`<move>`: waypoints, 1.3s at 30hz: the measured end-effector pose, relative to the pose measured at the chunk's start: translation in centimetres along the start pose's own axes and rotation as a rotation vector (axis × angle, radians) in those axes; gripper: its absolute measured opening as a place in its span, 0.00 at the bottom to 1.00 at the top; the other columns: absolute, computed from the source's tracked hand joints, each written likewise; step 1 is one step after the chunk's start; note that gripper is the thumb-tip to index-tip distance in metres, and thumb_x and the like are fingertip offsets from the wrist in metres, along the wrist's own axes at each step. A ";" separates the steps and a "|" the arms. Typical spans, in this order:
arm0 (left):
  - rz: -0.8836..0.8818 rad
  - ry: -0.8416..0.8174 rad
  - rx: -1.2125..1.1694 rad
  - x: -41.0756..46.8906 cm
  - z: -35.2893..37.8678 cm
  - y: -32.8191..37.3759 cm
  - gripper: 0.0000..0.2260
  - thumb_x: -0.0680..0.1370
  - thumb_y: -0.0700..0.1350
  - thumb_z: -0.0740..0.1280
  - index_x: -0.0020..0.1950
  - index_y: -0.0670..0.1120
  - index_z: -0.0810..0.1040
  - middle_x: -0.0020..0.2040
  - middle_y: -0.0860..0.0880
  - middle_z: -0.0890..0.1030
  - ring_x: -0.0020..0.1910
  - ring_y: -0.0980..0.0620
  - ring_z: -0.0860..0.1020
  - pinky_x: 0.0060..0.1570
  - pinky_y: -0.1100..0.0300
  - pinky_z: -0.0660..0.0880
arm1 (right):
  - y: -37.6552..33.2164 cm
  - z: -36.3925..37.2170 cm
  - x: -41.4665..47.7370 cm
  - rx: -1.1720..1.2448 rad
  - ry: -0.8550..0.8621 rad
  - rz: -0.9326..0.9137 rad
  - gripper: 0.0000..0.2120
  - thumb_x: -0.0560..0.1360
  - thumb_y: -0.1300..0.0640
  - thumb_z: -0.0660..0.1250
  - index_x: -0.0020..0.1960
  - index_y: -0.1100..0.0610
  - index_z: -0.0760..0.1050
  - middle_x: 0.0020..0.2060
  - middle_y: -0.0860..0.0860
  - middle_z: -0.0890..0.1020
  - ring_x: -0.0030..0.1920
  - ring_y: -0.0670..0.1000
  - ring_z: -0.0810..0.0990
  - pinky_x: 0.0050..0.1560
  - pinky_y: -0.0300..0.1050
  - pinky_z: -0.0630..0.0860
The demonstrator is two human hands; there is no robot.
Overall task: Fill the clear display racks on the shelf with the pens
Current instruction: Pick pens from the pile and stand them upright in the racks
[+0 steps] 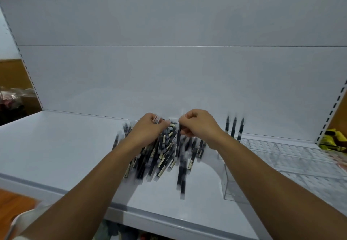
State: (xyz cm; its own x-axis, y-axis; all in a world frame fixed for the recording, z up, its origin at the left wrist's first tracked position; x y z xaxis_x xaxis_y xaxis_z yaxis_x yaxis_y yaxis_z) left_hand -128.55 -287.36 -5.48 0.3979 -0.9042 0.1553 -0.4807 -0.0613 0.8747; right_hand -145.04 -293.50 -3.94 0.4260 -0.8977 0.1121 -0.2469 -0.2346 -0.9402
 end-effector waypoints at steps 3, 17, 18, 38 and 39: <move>0.088 0.036 0.469 0.7 0.5 1.1 0.19 0.73 0.58 0.70 0.54 0.49 0.68 0.44 0.53 0.77 0.40 0.55 0.76 0.32 0.59 0.67 | -0.9 -1.2 -0.5 -0.001 0.032 -0.048 0.04 0.75 0.59 0.69 0.46 0.59 0.76 0.38 0.52 0.83 0.32 0.45 0.83 0.33 0.36 0.77; 0.129 0.021 0.672 1.6 2.2 1.2 0.08 0.75 0.46 0.65 0.50 0.46 0.69 0.38 0.51 0.74 0.35 0.53 0.72 0.31 0.59 0.65 | -2.7 -5.8 -3.6 -0.098 0.098 -0.213 0.04 0.76 0.54 0.70 0.47 0.53 0.75 0.37 0.48 0.85 0.37 0.44 0.85 0.38 0.37 0.78; 0.116 0.032 0.604 1.5 1.9 1.3 0.07 0.75 0.46 0.65 0.49 0.47 0.68 0.39 0.50 0.74 0.35 0.54 0.72 0.30 0.59 0.65 | -2.8 -6.3 -3.9 -0.098 0.112 -0.225 0.04 0.77 0.54 0.69 0.46 0.53 0.75 0.36 0.48 0.85 0.37 0.44 0.85 0.37 0.36 0.78; 0.464 -0.153 -0.572 -1.8 12.9 10.3 0.04 0.76 0.45 0.69 0.46 0.52 0.76 0.42 0.42 0.82 0.28 0.57 0.72 0.29 0.67 0.70 | 0.2 -23.0 -7.4 -0.196 0.532 -0.243 0.06 0.76 0.54 0.71 0.44 0.52 0.74 0.37 0.51 0.84 0.35 0.45 0.84 0.40 0.42 0.78; 0.486 -0.154 -0.576 -2.0 13.2 10.6 0.04 0.76 0.44 0.69 0.46 0.52 0.76 0.42 0.41 0.81 0.28 0.56 0.72 0.29 0.66 0.70 | 0.5 -22.8 -7.2 -0.210 0.520 -0.230 0.06 0.76 0.54 0.71 0.45 0.52 0.74 0.37 0.50 0.84 0.35 0.45 0.84 0.40 0.43 0.78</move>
State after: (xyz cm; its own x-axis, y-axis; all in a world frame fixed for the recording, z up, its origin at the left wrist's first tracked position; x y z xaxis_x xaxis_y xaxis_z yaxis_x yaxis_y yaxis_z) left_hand -144.76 -291.77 -2.54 0.1126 -0.8245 0.5545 -0.0739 0.5495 0.8322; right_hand -168.13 -295.66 2.09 0.0202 -0.8673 0.4974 -0.3877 -0.4653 -0.7957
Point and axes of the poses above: each hand's wrist, its own x-axis towards the middle knuckle, its own z-axis out of the palm, y = z × x, the point moved 9 cm from there along x, towards the middle knuckle
